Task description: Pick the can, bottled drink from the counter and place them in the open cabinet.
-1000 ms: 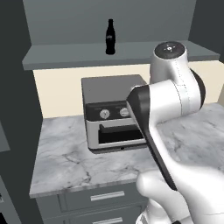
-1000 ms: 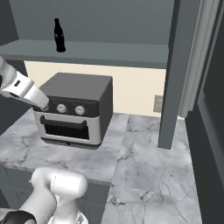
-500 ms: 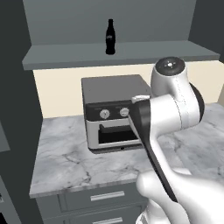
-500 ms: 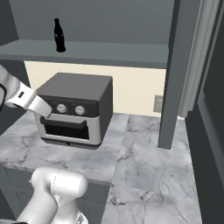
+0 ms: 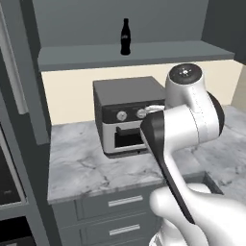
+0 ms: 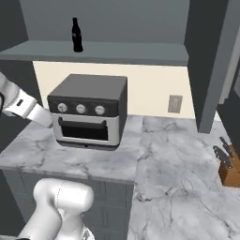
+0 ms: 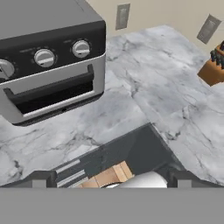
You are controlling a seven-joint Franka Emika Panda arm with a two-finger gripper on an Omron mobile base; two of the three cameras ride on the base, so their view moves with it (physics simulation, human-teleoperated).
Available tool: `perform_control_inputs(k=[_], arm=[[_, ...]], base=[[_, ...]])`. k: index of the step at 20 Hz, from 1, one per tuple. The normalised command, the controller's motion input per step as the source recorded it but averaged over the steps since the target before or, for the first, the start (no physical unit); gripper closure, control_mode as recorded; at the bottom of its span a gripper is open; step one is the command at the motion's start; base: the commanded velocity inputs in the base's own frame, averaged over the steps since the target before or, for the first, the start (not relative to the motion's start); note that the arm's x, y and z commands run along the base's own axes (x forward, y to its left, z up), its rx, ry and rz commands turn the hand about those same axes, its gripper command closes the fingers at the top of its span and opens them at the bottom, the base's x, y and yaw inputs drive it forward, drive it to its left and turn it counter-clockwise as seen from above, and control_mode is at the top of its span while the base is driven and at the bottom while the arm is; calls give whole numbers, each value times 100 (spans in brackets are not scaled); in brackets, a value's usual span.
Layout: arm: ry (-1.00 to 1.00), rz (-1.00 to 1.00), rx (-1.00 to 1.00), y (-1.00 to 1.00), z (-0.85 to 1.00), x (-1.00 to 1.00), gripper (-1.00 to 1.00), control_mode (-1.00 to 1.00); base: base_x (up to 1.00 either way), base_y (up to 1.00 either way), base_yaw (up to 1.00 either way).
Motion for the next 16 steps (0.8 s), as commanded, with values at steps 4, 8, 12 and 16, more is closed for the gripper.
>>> perform_control_inputs(k=[4, 8, 12, 16], arm=[[0, 0, 0, 0, 0, 0, -100, 100], [0, 0, 0, 0, 0, 0, -100, 100], [0, 0, 0, 0, 0, 0, -100, 100], [0, 0, 0, 0, 0, 0, -100, 100]], base=[[-60, 25, -12], [-66, 3, -9], [-60, 11, -8], [-57, 31, -7]])
